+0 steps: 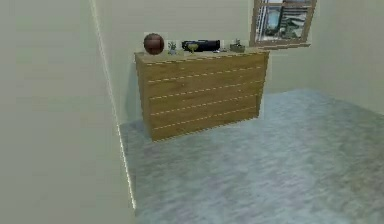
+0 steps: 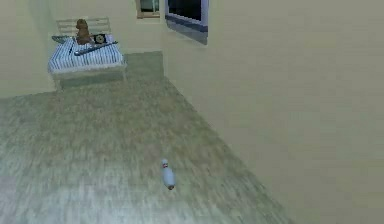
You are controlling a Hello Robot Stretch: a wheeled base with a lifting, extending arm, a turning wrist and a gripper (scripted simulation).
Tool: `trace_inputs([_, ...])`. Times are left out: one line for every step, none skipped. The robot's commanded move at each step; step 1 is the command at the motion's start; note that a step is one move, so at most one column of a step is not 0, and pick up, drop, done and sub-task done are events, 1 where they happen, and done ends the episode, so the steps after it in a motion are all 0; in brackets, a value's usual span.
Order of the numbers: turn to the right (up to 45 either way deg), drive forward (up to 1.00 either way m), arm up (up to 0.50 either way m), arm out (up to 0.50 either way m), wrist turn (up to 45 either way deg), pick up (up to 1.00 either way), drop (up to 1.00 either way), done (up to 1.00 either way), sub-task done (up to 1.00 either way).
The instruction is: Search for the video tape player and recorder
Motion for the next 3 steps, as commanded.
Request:
trace_inputs([3.0, 0.0, 0.0, 0.0, 0.0, 0.0, 0.0, 0.0, 0.0])
trace_inputs([0.0, 0.65, 0.0, 0.0, 0.0, 0.0, 0.0, 0.0, 0.0])
trace_inputs([-18.0, 0.0, 0.0, 0.0, 0.0, 0.0, 0.0, 0.0, 0.0])
